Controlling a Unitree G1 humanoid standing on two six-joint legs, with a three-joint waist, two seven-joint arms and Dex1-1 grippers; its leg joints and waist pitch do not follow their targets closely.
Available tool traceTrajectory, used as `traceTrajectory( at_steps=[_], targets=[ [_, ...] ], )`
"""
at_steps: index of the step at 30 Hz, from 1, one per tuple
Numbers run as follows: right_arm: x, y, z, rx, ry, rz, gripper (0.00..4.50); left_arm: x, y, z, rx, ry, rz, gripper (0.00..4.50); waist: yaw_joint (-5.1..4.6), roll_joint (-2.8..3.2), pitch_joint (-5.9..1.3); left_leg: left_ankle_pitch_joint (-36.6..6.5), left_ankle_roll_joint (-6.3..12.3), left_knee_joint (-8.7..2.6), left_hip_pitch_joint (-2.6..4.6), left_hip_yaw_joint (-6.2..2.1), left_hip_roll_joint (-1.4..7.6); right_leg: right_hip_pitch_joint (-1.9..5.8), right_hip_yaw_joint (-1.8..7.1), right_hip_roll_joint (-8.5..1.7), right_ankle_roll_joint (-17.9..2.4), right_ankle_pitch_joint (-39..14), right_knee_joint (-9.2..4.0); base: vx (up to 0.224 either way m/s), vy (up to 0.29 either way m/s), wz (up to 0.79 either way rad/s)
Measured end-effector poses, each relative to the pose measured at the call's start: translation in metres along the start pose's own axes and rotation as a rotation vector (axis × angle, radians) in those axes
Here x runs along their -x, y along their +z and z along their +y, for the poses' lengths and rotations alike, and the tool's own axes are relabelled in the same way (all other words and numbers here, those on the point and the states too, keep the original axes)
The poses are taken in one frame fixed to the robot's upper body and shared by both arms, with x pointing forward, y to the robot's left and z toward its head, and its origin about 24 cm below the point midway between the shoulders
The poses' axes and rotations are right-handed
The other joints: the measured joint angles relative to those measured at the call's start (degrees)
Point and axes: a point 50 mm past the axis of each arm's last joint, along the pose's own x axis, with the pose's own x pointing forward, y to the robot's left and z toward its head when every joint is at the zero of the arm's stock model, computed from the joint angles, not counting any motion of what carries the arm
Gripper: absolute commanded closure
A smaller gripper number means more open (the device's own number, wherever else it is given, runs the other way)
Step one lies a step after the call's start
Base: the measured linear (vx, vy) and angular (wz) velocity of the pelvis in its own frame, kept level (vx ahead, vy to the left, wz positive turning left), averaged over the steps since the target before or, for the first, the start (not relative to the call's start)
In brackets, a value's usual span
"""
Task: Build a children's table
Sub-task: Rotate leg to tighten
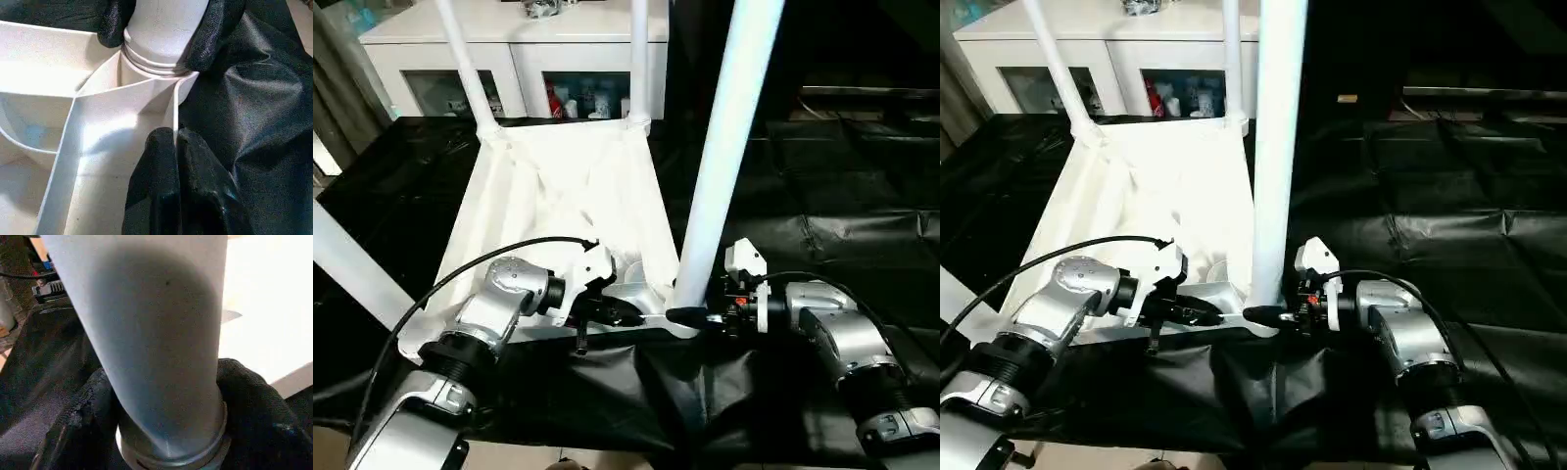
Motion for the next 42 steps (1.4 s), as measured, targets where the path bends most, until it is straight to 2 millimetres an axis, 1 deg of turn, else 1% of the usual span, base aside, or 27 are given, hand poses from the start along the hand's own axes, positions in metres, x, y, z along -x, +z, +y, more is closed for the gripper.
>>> traceTrajectory(
  at_steps=[3, 5, 8, 10, 13, 15, 18, 19, 20, 21, 23, 24, 25, 26, 31, 33, 35, 37, 39, 41, 42],
  targets=[
    [-0.001, -0.001, 0.001, -0.002, 0.000, -0.001, 1.89, -0.002, 0.000, 0.000, 0.003, 0.006, -0.005, 4.50, 0.04, 0.00, 0.00, 0.0, 0.00, 0.00, -0.01, 0.00, 0.00, 0.00, 0.00, 0.00, 0.0, 0.0, 0.00, 0.000, 0.000, 0.00],
    [-0.004, -0.003, 0.002, -0.012, -0.037, -0.018, 1.89, -0.006, 0.001, 0.000, 0.002, 0.030, -0.016, 4.50, 0.09, -0.02, 0.00, 0.0, 0.00, 0.03, 0.00, 0.00, 0.00, 0.00, 0.01, 0.00, 0.0, 0.0, 0.02, 0.000, 0.000, 0.00],
    [-0.011, -0.006, -0.006, -0.048, -0.241, -0.077, 1.89, -0.015, 0.003, 0.008, 0.020, 0.161, -0.042, 4.50, -0.40, -0.06, 0.00, 0.0, -0.01, 0.09, 0.17, 0.01, -0.02, 0.06, 0.10, 0.00, -0.1, 0.1, 0.11, 0.000, 0.000, 0.00],
    [-0.017, -0.007, -0.012, -0.069, -0.387, -0.103, 1.91, -0.023, 0.006, 0.013, 0.034, 0.237, -0.056, 4.50, -1.23, -0.07, 0.01, 0.0, -0.02, 0.08, 0.28, 0.00, -0.07, 0.15, 0.17, 0.00, 0.0, 0.0, 0.10, 0.000, 0.000, 0.00],
    [-0.029, -0.005, -0.020, -0.117, -0.592, -0.140, 1.91, -0.037, 0.011, 0.019, 0.059, 0.346, -0.076, 4.50, -2.05, -0.02, -0.03, 0.0, -0.04, 0.04, 0.38, -0.04, -0.11, 0.18, 0.19, 0.00, 0.1, 0.0, -0.01, 0.000, 0.000, 0.00],
    [-0.033, -0.004, -0.023, -0.136, -0.682, -0.152, 1.91, -0.045, 0.014, 0.020, 0.071, 0.392, -0.087, 4.50, -2.22, -0.04, -0.04, 0.0, -0.04, 0.03, 0.39, -0.05, -0.13, 0.22, 0.20, 0.00, 0.1, 0.0, -0.02, 0.000, 0.000, 0.00],
    [-0.037, -0.004, -0.023, -0.145, -0.737, -0.163, 1.91, -0.050, 0.016, 0.020, 0.085, 0.422, -0.098, 4.50, -2.41, 0.27, -0.22, 0.0, -0.04, 0.03, 0.38, -0.07, -0.16, 0.26, 0.21, -0.01, 0.1, 0.0, -0.08, 0.000, 0.000, 0.00],
    [-0.037, -0.004, -0.023, -0.143, -0.738, -0.167, 1.91, -0.050, 0.016, 0.020, 0.086, 0.422, -0.099, 4.50, -2.50, 0.29, -0.23, 0.0, -0.04, 0.03, 0.37, -0.07, -0.16, 0.26, 0.21, -0.01, 0.1, 0.0, -0.08, 0.000, 0.000, 0.00],
    [-0.037, -0.004, -0.023, -0.145, -0.735, -0.175, 1.35, -0.050, 0.016, 0.020, 0.085, 0.420, -0.100, 4.50, -2.52, 0.29, -0.23, 0.0, -0.04, 0.02, 0.35, -0.09, -0.16, 0.25, 0.19, -0.01, 0.1, 0.0, -0.08, 0.000, 0.000, 0.00],
    [-0.036, -0.004, -0.023, -0.145, -0.733, -0.180, 1.21, -0.050, 0.016, 0.020, 0.085, 0.415, -0.101, 4.50, -2.53, 0.30, -0.23, 0.0, -0.04, 0.01, 0.35, -0.09, -0.16, 0.26, 0.19, -0.01, 0.1, 0.0, -0.08, 0.000, 0.000, 0.00],
    [-0.036, -0.004, -0.021, -0.146, -0.706, -0.189, 1.15, -0.050, 0.016, 0.019, 0.083, 0.398, -0.100, 4.50, -2.59, 0.31, -0.24, 0.0, -0.04, 0.00, 0.32, -0.09, -0.16, 0.24, 0.18, -0.01, -0.1, 0.1, -0.08, 0.000, 0.000, 0.00],
    [-0.035, -0.003, -0.021, -0.147, -0.686, -0.189, 1.01, -0.049, 0.016, 0.019, 0.081, 0.384, -0.099, 4.50, -2.61, 0.31, -0.23, 0.0, -0.03, -0.02, 0.29, -0.10, -0.16, 0.22, 0.16, -0.01, -0.1, 0.1, -0.08, 0.000, 0.000, 0.00],
    [-0.030, -0.003, -0.020, -0.128, -0.655, -0.177, 1.01, -0.047, 0.016, 0.018, 0.075, 0.369, -0.098, 4.50, -2.54, 0.32, -0.23, 0.0, -0.04, -0.03, 0.26, -0.11, -0.16, 0.22, 0.15, -0.01, -0.1, 0.1, -0.08, 0.000, 0.000, 0.00],
    [-0.026, -0.004, -0.019, -0.103, -0.615, -0.156, 0.85, -0.045, 0.015, 0.018, 0.065, 0.350, -0.092, 4.50, -2.41, 0.31, -0.23, 0.0, -0.04, -0.06, 0.25, -0.11, -0.15, 0.22, 0.14, -0.01, -0.1, 0.1, -0.09, 0.000, 0.000, 0.00],
    [-0.011, -0.002, -0.013, -0.024, -0.416, -0.083, 0.85, -0.031, 0.009, 0.012, 0.024, 0.250, -0.083, 4.50, -1.91, 0.29, -0.21, 0.0, 0.00, -0.11, 0.09, -0.09, -0.09, 0.08, 0.05, 0.01, 0.1, 0.0, -0.11, 0.000, 0.000, 0.00],
    [-0.004, -0.002, -0.008, 0.000, -0.279, -0.038, 0.85, -0.022, 0.006, 0.006, 0.003, 0.171, -0.067, 4.50, -1.33, 0.29, -0.21, 0.0, 0.06, -0.16, 0.03, -0.07, -0.05, 0.02, -0.01, 0.02, 0.1, -0.1, -0.12, 0.000, 0.000, 0.00],
    [-0.001, 0.000, -0.004, 0.013, -0.202, -0.016, 0.85, -0.017, 0.004, 0.003, -0.012, 0.120, -0.052, 4.50, -0.80, 0.28, -0.20, 0.0, 0.19, -0.15, -0.06, -0.08, 0.04, -0.01, -0.13, 0.03, 0.1, -0.1, -0.10, 0.000, 0.000, 0.00],
    [0.001, 0.001, 0.000, 0.027, -0.116, 0.009, 0.85, -0.010, 0.003, -0.001, -0.028, 0.063, -0.033, 4.50, -0.06, 0.27, -0.20, 0.0, 0.17, -0.10, -0.07, -0.04, 0.06, -0.01, -0.12, 0.02, 0.1, -0.1, -0.10, 0.000, 0.000, 0.00],
    [0.006, 0.000, 0.001, 0.032, -0.066, 0.030, 0.85, -0.007, 0.000, -0.004, -0.028, 0.026, -0.025, 4.50, 0.33, 0.24, -0.17, 0.0, 0.06, 0.00, -0.12, 0.00, 0.05, 0.01, -0.07, -0.01, 0.1, -0.1, -0.09, 0.000, 0.000, 0.00],
    [0.008, 0.000, 0.002, 0.036, -0.038, 0.042, 0.85, -0.005, -0.001, -0.005, -0.028, 0.008, -0.015, 4.50, 0.29, 0.20, -0.15, 0.0, 0.05, 0.07, -0.12, 0.05, 0.03, 0.03, 0.00, -0.03, 0.0, -0.1, -0.08, 0.000, 0.000, 0.00],
    [0.009, 0.000, 0.003, 0.035, -0.022, 0.045, 0.99, -0.005, -0.001, -0.005, -0.029, -0.002, -0.010, 4.50, 0.13, 0.14, -0.11, 0.0, 0.05, 0.09, -0.10, 0.07, 0.02, 0.03, 0.05, -0.03, 0.0, -0.1, -0.07, 0.000, 0.000, 0.00]
  ],
)
